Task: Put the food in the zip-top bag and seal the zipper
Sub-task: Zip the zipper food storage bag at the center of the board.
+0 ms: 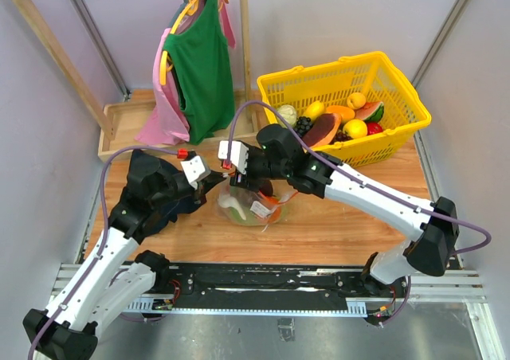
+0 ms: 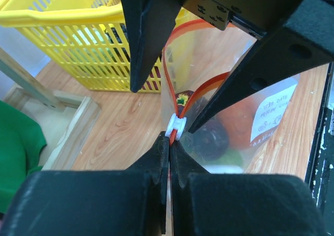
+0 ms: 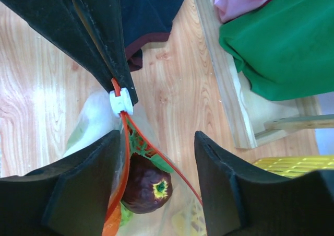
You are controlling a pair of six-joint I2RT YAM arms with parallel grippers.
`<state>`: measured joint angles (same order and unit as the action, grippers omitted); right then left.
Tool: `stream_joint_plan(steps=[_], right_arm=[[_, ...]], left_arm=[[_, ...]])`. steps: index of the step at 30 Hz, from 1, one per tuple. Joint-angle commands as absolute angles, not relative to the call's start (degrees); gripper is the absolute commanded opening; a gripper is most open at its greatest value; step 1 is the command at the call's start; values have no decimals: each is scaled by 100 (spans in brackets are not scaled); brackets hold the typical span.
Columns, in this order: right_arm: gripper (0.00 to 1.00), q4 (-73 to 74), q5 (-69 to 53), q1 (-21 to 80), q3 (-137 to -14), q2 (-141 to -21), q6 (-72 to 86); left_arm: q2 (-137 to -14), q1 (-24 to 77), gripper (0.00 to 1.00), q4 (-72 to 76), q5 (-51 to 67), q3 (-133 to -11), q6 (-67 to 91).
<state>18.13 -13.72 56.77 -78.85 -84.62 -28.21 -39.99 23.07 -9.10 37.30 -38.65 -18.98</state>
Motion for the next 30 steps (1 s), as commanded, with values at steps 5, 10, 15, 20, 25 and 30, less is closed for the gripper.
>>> stream_joint_plan(steps=[5, 10, 15, 20, 25, 30], right_arm=[[35, 1770, -1852, 5471, -7725, -8316, -2619], [2, 1796, -1841, 5471, -7611, -8024, -2530], [1, 1616, -1810, 5467, -7365, -7652, -2169], [1, 1301, -1814, 5467, -7001, -7343, -1891], [1, 1324, -1805, 5467, -6908, -7215, -1835], [1, 1201, -1907, 5468, -6769, -7120, -1795]], left_arm=[[-3898, 2338, 1, -559, 4039, -3850, -1899], [-3902, 2338, 0, -404, 4086, -3789, -1762], [-3990, 2339, 12, 67, 4154, -3649, -1430], [-4184, 2343, 31, 618, 4499, -3458, -939], [-4436, 2347, 42, 925, 4750, -3326, -754], [-4619, 2351, 43, 1217, 5183, -3234, -647]])
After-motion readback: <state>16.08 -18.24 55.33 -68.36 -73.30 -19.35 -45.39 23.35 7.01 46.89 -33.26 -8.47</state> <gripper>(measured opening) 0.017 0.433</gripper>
